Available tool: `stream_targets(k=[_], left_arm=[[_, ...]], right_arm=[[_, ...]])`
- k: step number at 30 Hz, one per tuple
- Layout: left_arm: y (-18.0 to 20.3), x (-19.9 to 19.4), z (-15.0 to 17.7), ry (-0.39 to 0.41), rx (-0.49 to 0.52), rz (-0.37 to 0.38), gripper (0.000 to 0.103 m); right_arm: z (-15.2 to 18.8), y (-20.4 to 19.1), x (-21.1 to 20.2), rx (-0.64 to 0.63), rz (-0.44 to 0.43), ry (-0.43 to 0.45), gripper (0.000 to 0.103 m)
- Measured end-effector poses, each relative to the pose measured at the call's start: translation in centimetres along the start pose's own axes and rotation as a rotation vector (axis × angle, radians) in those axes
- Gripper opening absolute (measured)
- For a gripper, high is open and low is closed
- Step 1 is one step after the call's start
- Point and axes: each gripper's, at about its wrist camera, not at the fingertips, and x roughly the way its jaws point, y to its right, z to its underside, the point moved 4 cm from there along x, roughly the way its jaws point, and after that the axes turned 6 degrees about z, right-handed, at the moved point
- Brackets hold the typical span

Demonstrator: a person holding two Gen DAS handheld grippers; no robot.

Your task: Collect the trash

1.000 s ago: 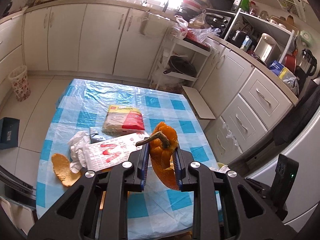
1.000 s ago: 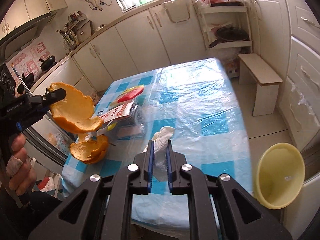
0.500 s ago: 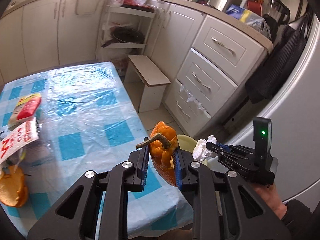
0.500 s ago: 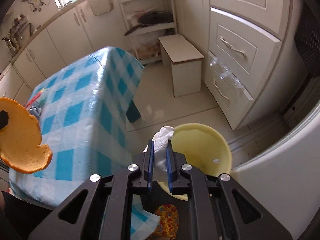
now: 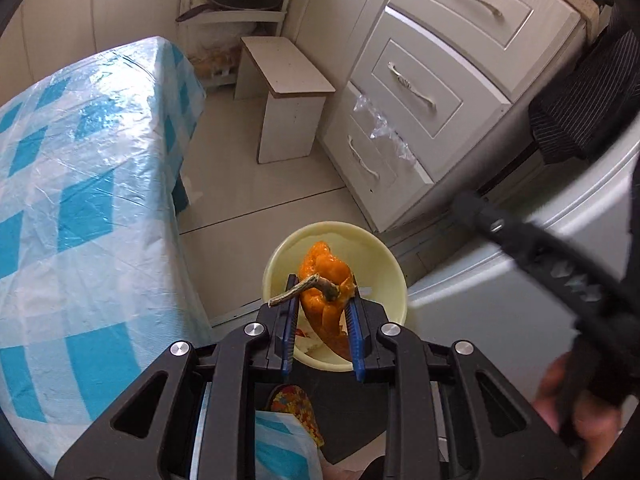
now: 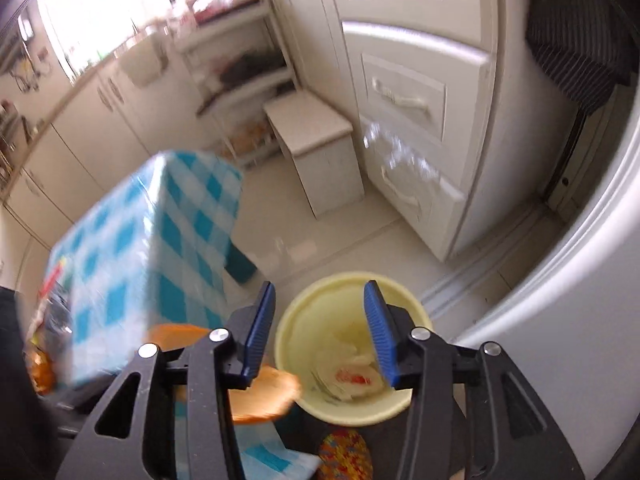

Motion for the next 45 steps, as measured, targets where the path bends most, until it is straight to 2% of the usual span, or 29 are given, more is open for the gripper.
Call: stream_targets(k=[2,4,7,8,11,15,22,27,33,36,40,45], left_arm=[[0.8,2.1,0.0,-0.026,0.002,-0.024,0.021],[1.5,4.1,0.2,-0.057,0.004,-0.048,0.021],[2.2,7.0,0.4,-0.122,0.003,-0.065,0.026],[2.4,7.4,0.3,-0.129,0.003,-0.068,0.032],[3.0,6.7,0.2,-0.096,0.029,-0.082,0.052],[2.9,4.5,0.0,-0.061,0.067,-0.125,0.057],[-0.7,-3.5,1.3,0.008,0.113,-0.270,0.064],[-5.1,-12.0,2.3,0.089,0.096,-0.359,0.070],[-9.8,-22.4,4.0,0.279,0.066,-0.482,0.080],[-12.6,-27.0,5.5,0.403,0.007,-0.545,0.084],[-15.7,-29.0,6.2,0.458,-0.090,-0.565,0.085],[-18.1,-28.4,6.4,0.452,-0.147,-0.586,0.085]], right_arm=[[-0.9,-0.3,-2.3,0.030,-0.054,0.080,0.055],[-1.7,-0.3,-3.9,0.049,-0.091,0.146,0.057],[-2.5,-0.5,-5.4,0.061,-0.116,0.216,0.059],[-2.7,-0.6,-5.7,0.063,-0.121,0.227,0.059],[-3.1,-0.8,-5.9,0.069,-0.131,0.242,0.059],[-3.8,-1.3,-7.0,0.090,-0.131,0.293,0.065],[-3.6,-3.3,-9.4,0.105,-0.146,0.381,0.078],[-2.9,-6.3,-10.5,0.067,-0.146,0.411,0.088],[-0.7,-10.4,-13.3,-0.005,-0.168,0.488,0.092],[1.0,-13.0,-14.6,-0.061,-0.192,0.519,0.093],[2.8,-17.0,-15.1,-0.162,-0.212,0.535,0.094],[3.9,-20.7,-14.7,-0.265,-0.223,0.542,0.095]])
